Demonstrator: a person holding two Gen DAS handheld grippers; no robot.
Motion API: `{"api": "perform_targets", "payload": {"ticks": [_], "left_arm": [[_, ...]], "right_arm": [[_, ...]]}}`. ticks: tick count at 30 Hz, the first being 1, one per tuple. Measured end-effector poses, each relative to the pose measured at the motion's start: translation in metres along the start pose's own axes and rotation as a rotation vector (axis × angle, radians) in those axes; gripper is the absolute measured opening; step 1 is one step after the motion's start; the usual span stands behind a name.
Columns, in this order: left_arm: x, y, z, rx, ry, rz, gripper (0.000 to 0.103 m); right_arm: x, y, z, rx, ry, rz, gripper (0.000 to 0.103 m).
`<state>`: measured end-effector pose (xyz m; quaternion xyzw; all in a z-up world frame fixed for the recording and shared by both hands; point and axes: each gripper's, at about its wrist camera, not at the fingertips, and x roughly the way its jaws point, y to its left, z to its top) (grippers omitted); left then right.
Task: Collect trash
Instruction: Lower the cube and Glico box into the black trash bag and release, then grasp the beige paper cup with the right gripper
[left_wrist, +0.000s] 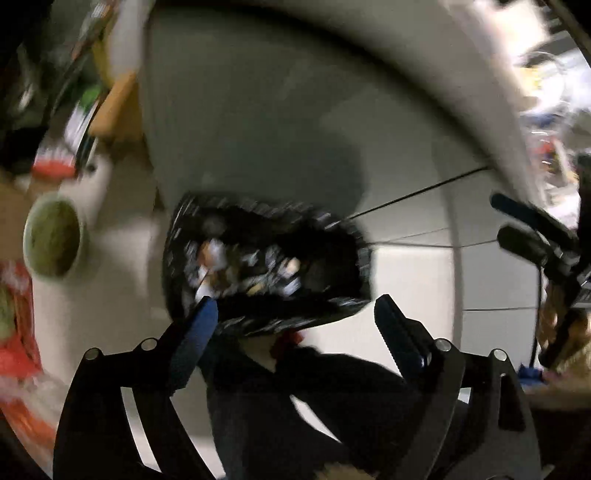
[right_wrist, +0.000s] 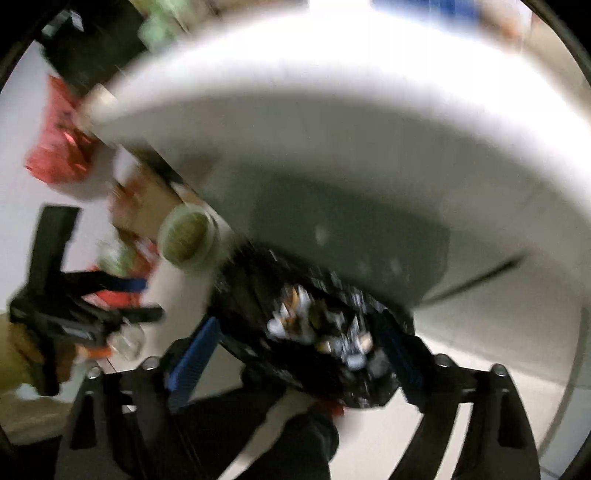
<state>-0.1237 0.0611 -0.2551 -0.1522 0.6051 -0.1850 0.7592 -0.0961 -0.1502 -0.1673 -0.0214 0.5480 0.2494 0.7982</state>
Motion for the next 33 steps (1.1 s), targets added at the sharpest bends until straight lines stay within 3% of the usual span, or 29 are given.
{"api": "perform_targets", "payload": {"ticks": [2,4,7,10,13,16,18,21,25,27,29,33], "left_arm": [[-0.038,-0.025,0.009,0.037,-0.095,-0.055,0.089],[-0.063,-0.044,0.019,0.081,-0.188,-0.06,0.089],[-0.085,-0.066,0.033,0.156,-0.291,-0.021,0.089],[-0.099,-0.078,0.046,0.191,-0.351,-0.024,0.089],[-0.101,-0.079,0.055,0.162,-0.361,-0.044,0.089],[-0.103,-0.083,0.055,0.159,-0.363,-0.027,0.089],[-0.104,-0.082,0.054,0.147,-0.355,-0.022,0.089],[-0.101,-0.075,0.055,0.093,-0.333,-0.017,0.089],[-0.097,-0.069,0.055,0.051,-0.316,-0.006,0.089],[-0.095,-0.071,0.057,0.044,-0.307,-0.005,0.089],[-0.092,-0.075,0.06,0.051,-0.302,-0.006,0.089],[-0.085,-0.091,0.075,0.063,-0.301,-0.038,0.089]], "right_arm": [[-0.046,0.01,0.02,-0.023,-0.116,0.02,0.098],[-0.077,0.015,0.039,-0.053,-0.221,-0.004,0.098],[-0.102,0.01,0.069,-0.091,-0.357,-0.177,0.098],[-0.105,-0.001,0.09,-0.136,-0.411,-0.38,0.098],[-0.104,-0.035,0.098,-0.091,-0.406,-0.476,0.097],[-0.103,-0.091,0.105,0.078,-0.392,-0.515,0.097],[-0.101,-0.126,0.107,0.168,-0.38,-0.506,0.098],[-0.088,-0.155,0.116,0.194,-0.325,-0.515,0.097],[-0.059,-0.171,0.126,0.171,-0.234,-0.512,0.089],[-0.047,-0.176,0.129,0.17,-0.188,-0.479,0.063],[-0.05,-0.171,0.13,0.139,-0.195,-0.48,0.058],[-0.075,-0.159,0.121,0.144,-0.249,-0.414,0.057]]}}
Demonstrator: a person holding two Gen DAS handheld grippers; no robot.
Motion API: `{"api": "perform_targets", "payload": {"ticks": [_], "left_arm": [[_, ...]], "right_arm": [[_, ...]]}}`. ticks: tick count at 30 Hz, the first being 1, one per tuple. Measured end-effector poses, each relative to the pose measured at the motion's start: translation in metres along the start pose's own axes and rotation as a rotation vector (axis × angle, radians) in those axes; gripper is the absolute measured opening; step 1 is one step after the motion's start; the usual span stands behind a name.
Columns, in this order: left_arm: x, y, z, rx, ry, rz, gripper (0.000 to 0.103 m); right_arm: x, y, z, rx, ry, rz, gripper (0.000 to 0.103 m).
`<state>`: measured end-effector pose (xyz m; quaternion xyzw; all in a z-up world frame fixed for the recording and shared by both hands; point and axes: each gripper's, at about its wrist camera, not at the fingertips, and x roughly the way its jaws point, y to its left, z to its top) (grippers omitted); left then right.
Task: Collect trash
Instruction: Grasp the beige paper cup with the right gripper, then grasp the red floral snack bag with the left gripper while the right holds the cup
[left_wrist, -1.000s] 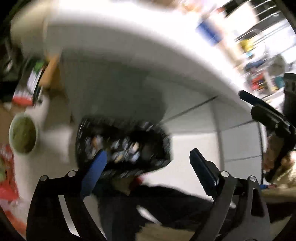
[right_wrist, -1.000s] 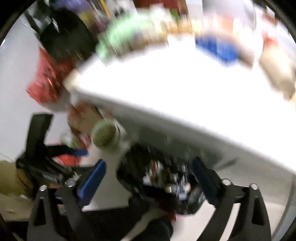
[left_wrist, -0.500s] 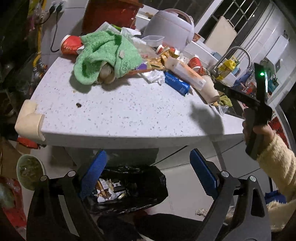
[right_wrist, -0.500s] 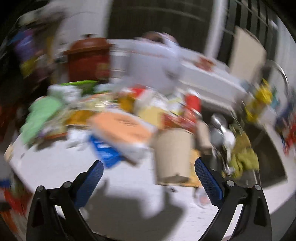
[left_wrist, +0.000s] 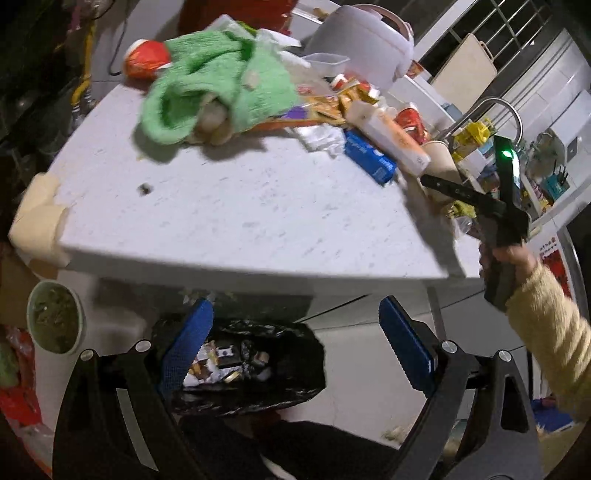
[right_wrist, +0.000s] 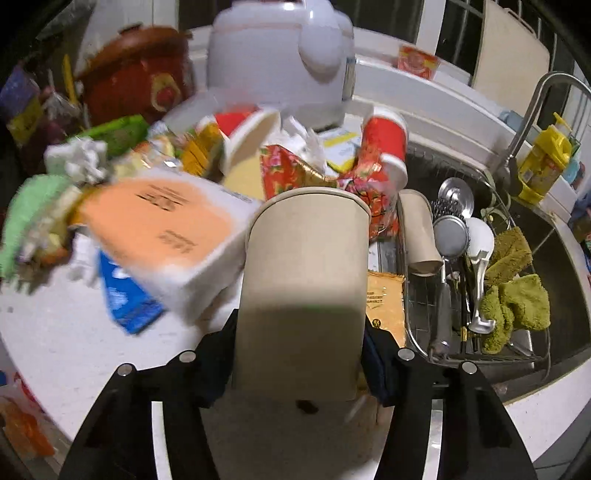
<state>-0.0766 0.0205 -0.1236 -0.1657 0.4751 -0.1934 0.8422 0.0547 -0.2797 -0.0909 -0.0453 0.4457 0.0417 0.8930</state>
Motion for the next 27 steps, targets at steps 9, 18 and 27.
{"api": "perform_targets", "payload": {"ticks": [9,18,27], "left_arm": [[0.048,-0.086,0.07,0.212,-0.085,0.019,0.089],[0.116,-0.178,0.106,0.575,-0.111,0.2,0.089],[0.172,-0.267,0.132,0.752,-0.094,0.303,0.089]], "right_arm": [[-0.086,-0.022,-0.031,0.134,-0.1,0.104,0.058],[-0.119,-0.055,-0.064,0.261,-0.155,0.092,0.058],[-0.128,-0.101,-0.091,0.405,-0.17,0.067,0.059]]}}
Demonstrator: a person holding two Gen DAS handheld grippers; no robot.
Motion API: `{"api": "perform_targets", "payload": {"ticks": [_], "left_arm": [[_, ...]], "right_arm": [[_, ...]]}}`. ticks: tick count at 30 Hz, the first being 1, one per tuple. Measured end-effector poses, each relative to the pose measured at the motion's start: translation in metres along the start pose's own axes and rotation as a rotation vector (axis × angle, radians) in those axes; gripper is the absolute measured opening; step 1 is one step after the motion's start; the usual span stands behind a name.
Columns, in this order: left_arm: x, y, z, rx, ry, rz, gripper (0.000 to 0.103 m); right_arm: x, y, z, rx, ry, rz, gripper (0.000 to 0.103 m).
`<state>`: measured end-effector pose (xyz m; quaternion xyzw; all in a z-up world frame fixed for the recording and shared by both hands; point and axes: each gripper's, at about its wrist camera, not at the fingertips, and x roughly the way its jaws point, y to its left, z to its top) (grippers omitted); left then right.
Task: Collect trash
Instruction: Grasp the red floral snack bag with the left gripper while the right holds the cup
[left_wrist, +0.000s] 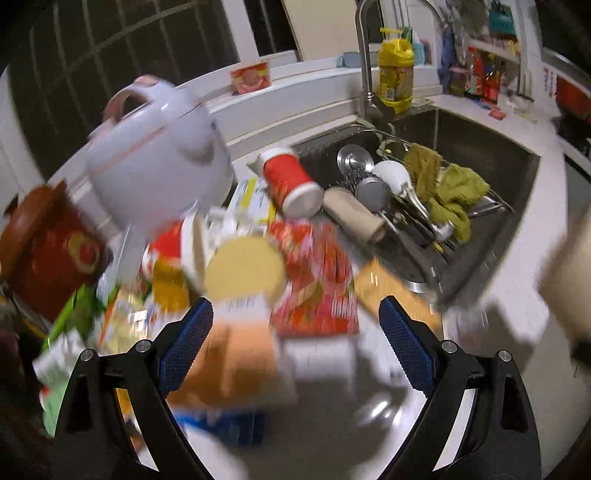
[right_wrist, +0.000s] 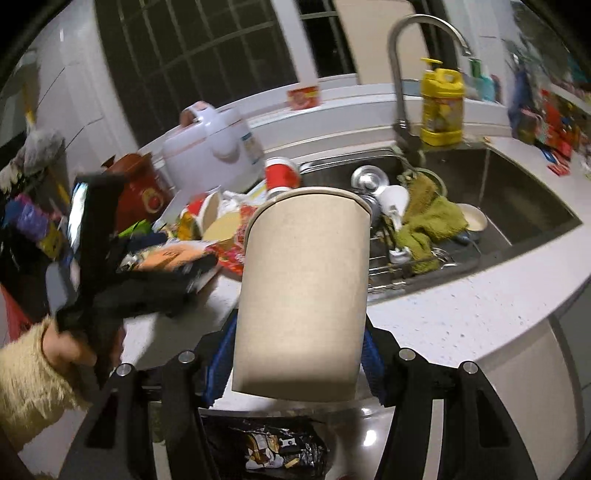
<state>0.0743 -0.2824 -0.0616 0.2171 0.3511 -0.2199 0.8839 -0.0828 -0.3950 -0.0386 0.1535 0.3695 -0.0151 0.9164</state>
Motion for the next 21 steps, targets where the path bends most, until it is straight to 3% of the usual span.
{"api": "perform_targets", "payload": {"ticks": [4,7,9,10,12,16,21], "left_arm": [[0.046,-0.014,0.034,0.03,0.137,0.068,0.089],[0.077,-0.018,0.039,0.037,0.236,0.128,0.089],[0.089,-0.018,0.038,0.031,0.27,0.117,0.089],[0.091,-0.017,0.036,0.028,0.282,0.115,0.087],[0.102,-0.016,0.031,0.019,0.323,0.078,0.063],[0.098,-0.009,0.025,-0.001,0.299,0.017,0.036],[0.066,0.022,0.031,-0.123,0.215,-0.096,0.033]], "right_arm": [[-0.003,-0.008,-0.003,0.011,-0.006,-0.002,0.059],[-0.005,-0.015,-0.005,0.024,-0.006,0.0,0.059],[-0.007,-0.02,-0.005,0.032,-0.007,-0.002,0.059],[-0.008,-0.023,-0.006,0.037,-0.01,-0.003,0.059],[-0.009,-0.028,-0.006,0.044,-0.009,-0.009,0.059],[-0.011,-0.035,-0.009,0.062,-0.009,-0.012,0.059],[-0.008,-0.03,-0.009,0.051,-0.012,0.012,0.059]]}}
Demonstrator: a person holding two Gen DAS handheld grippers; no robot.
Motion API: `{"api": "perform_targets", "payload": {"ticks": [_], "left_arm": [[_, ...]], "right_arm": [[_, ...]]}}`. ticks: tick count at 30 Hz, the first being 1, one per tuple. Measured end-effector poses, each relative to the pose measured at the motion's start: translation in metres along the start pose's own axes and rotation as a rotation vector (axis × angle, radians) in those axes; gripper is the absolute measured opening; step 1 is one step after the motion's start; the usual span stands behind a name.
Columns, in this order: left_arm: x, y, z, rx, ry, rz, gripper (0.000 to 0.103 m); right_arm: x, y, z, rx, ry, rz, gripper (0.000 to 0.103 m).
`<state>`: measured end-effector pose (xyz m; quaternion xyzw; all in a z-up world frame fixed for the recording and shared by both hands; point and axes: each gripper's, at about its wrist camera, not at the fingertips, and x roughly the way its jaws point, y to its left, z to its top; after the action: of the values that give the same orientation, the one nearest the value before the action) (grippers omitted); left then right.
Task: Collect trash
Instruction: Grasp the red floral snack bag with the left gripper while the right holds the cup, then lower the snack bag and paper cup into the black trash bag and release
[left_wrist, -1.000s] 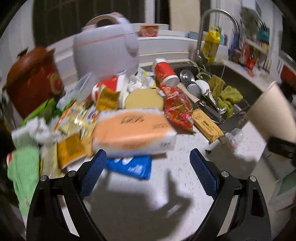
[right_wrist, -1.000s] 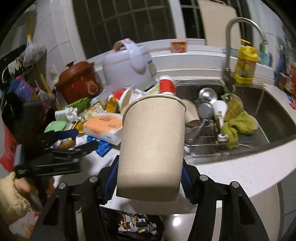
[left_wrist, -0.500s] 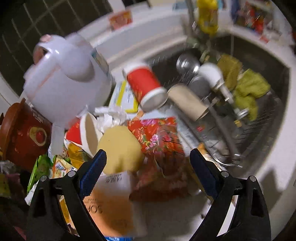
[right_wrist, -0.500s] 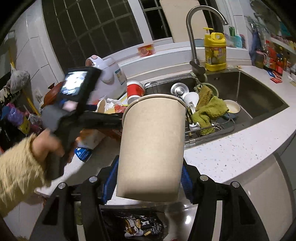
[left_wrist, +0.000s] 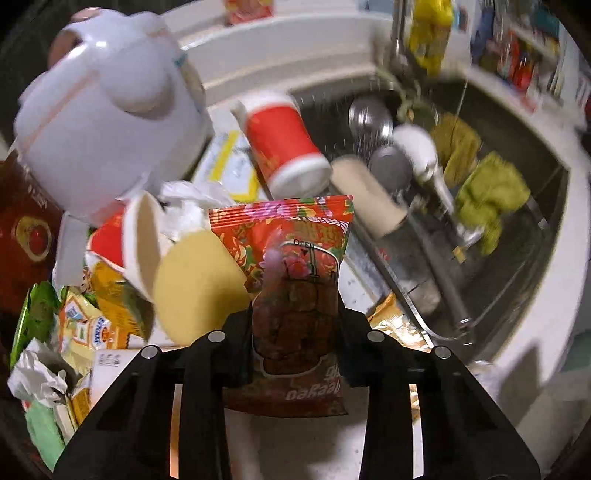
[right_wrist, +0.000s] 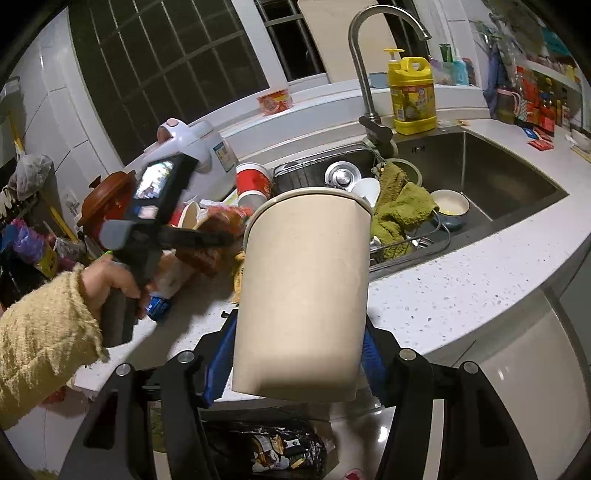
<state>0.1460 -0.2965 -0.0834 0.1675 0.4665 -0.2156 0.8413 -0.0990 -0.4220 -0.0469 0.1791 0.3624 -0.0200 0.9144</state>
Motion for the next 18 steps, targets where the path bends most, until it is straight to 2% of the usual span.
{"api": "perform_targets", "payload": {"ticks": [4,6,8,11,13,15,18], "left_arm": [[-0.043,0.024,-0.005,-0.088,-0.074,-0.132,0.032],[-0.079,0.035,-0.019,-0.101,-0.143,-0.202,0.032],[-0.111,0.042,-0.039,-0.098,-0.192,-0.241,0.032],[-0.161,0.058,-0.09,-0.09,-0.242,-0.294,0.032],[-0.178,0.063,-0.122,-0.072,-0.24,-0.303,0.032],[-0.191,0.068,-0.168,-0.065,-0.197,-0.329,0.032],[-0.195,0.078,-0.242,-0.095,-0.058,-0.315,0.032]], "right_arm": [[0.002,0.014,0.005,-0.021,-0.009,0.033,0.059],[0.003,0.026,0.008,-0.048,-0.008,0.061,0.059],[0.002,0.042,0.009,-0.091,-0.003,0.097,0.059],[0.0,0.07,0.005,-0.171,0.03,0.172,0.059],[-0.001,0.09,-0.002,-0.236,0.073,0.227,0.059],[-0.002,0.115,-0.017,-0.324,0.138,0.294,0.059],[-0.001,0.152,-0.048,-0.497,0.239,0.35,0.059]]}}
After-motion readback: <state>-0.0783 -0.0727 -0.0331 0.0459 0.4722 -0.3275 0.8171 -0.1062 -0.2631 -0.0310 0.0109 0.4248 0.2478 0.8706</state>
